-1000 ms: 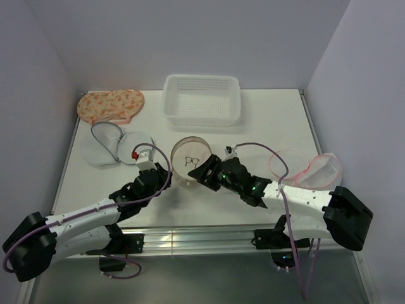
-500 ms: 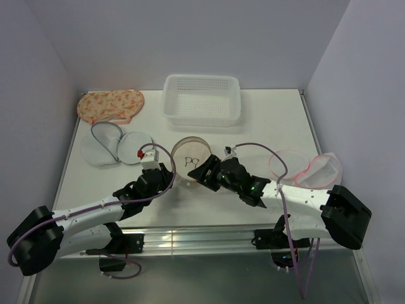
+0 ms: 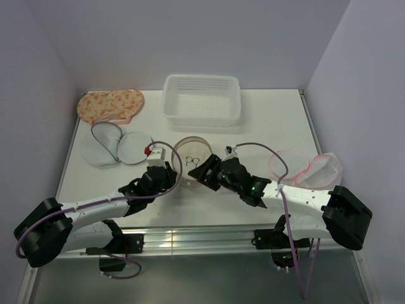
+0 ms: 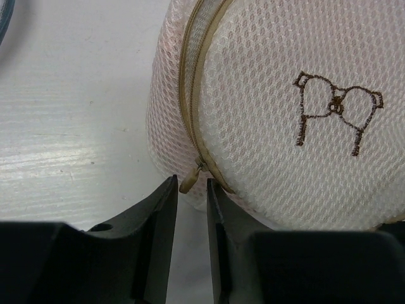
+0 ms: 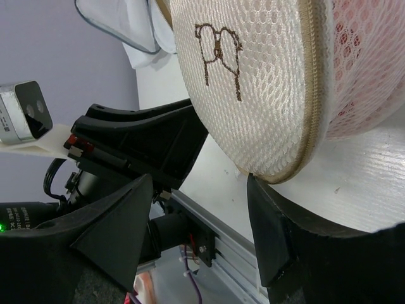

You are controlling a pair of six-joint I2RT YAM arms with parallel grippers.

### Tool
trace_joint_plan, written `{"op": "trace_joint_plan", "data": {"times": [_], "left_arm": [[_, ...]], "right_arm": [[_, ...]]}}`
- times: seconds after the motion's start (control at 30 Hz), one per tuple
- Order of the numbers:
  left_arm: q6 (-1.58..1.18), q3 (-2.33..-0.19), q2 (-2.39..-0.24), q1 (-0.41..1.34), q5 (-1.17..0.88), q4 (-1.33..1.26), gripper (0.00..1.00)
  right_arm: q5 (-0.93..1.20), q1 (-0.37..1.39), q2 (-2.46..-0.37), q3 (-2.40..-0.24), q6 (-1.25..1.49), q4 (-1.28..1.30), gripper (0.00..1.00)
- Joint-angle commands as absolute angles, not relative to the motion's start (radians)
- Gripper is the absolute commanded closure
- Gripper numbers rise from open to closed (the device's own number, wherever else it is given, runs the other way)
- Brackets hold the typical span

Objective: Place the bra in the laundry bag and zip it closed

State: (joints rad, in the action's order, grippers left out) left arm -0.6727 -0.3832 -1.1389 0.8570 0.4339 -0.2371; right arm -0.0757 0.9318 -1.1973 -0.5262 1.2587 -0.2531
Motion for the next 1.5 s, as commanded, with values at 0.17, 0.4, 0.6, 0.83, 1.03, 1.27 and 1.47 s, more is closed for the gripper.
{"op": "trace_joint_plan", "data": {"times": [0.17, 0.4, 0.6, 0.83, 1.03, 1.27, 1.47], "left_arm": [[-0.643, -0.433, -1.144, 0.857, 0.446, -0.278, 0.77], [-0.638, -0.460, -1.128, 0.864, 0.422, -0.241, 1.00], [-0.652, -0.476, -1.089, 0.902, 0.413, -0.184, 1.00], [-0.689, -0.472, -1.042, 0.949, 0.388, -0.146, 1.00], [-0.699, -0.479, -1.002, 0.972, 0.370, -0.109, 1.00], [-0.718, -0.485, -0.976, 0.996, 0.334, -0.087, 1.00], [-0.727, -0.489, -0.956, 1.017, 0.341, -0.054, 1.00]], "right_arm": [[-0.118, 0.937, -1.160, -0.557, 1.238, -0.249, 0.31], [-0.127, 0.982, -1.172, -0.543, 1.273, -0.255, 0.31], [-0.155, 1.035, -1.178, -0.500, 1.368, -0.294, 0.30], [-0.161, 1.037, -1.227, -0.480, 1.453, -0.325, 0.30], [-0.218, 1.037, -1.235, -0.483, 1.500, -0.301, 0.30], [-0.259, 0.999, -1.252, -0.502, 1.506, -0.291, 0.42], [-0.236, 0.943, -1.273, -0.503, 1.493, -0.305, 0.55]]}}
